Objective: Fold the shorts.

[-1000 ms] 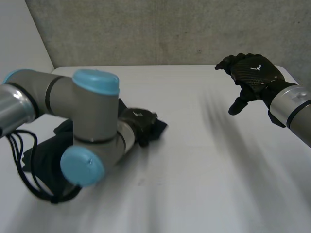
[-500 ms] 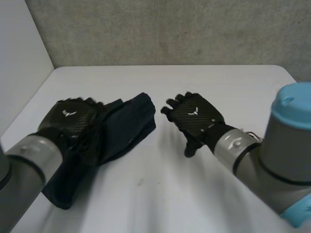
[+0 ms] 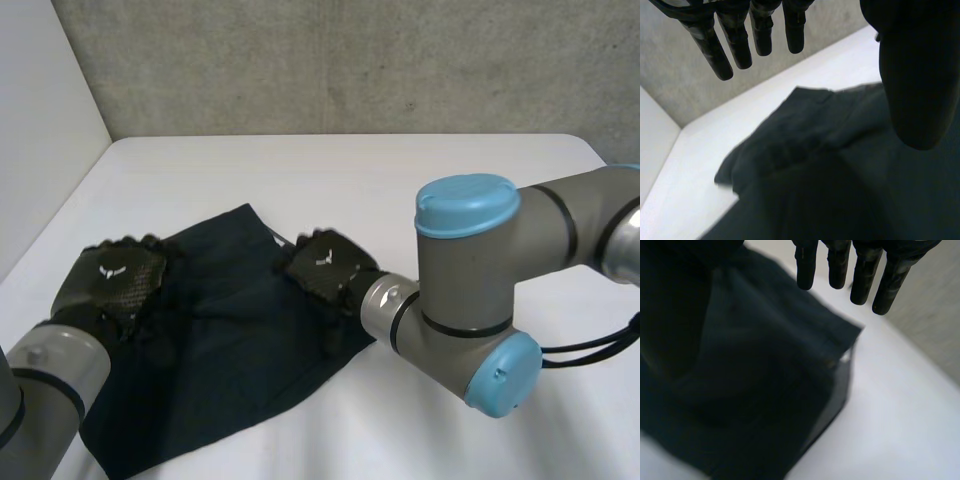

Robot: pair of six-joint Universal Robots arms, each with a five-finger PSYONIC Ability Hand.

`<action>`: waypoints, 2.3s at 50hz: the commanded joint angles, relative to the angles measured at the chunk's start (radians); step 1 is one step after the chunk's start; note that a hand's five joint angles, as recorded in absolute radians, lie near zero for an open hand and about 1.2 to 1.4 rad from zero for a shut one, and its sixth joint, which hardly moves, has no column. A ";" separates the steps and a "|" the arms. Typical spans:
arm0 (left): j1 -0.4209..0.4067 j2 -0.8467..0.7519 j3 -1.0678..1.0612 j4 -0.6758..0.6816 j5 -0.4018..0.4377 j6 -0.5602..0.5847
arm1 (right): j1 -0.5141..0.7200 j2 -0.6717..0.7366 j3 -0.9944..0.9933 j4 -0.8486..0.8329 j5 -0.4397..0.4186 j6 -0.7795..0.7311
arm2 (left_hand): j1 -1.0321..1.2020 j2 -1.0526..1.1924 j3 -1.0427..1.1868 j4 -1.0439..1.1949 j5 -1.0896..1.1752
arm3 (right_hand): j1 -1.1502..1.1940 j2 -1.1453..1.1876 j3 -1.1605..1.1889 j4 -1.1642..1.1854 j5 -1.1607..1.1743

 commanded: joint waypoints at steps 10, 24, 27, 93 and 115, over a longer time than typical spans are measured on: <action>0.040 0.039 -0.137 0.011 0.008 0.003 | -0.059 -0.092 0.204 -0.002 -0.102 -0.045 | -0.001 0.018 -0.004 0.017 0.017 | 0.040 0.024 0.032 0.010 -0.003; 0.046 0.040 -0.143 0.014 0.020 0.001 | -0.056 0.023 0.172 -0.113 -0.103 -0.157 | -0.012 0.006 -0.015 0.005 0.005 | 0.269 0.253 0.261 0.239 0.226; 0.048 0.043 -0.147 0.014 0.020 0.001 | -0.056 0.048 0.154 -0.119 -0.103 -0.160 | -0.012 0.006 -0.015 0.005 0.005 | 0.284 0.268 0.276 0.253 0.240; -0.115 -0.391 0.041 0.138 -0.109 -0.083 | -0.068 -0.176 0.144 -0.076 0.148 0.095 | 1.156 1.174 1.153 1.174 1.173 | 1.196 1.180 1.188 1.166 1.152; -0.092 -0.027 0.505 -0.329 0.178 0.169 | -0.157 -0.402 0.009 0.106 0.148 -0.022 | 1.156 1.174 1.153 1.174 1.173 | 1.196 1.180 1.188 1.166 1.152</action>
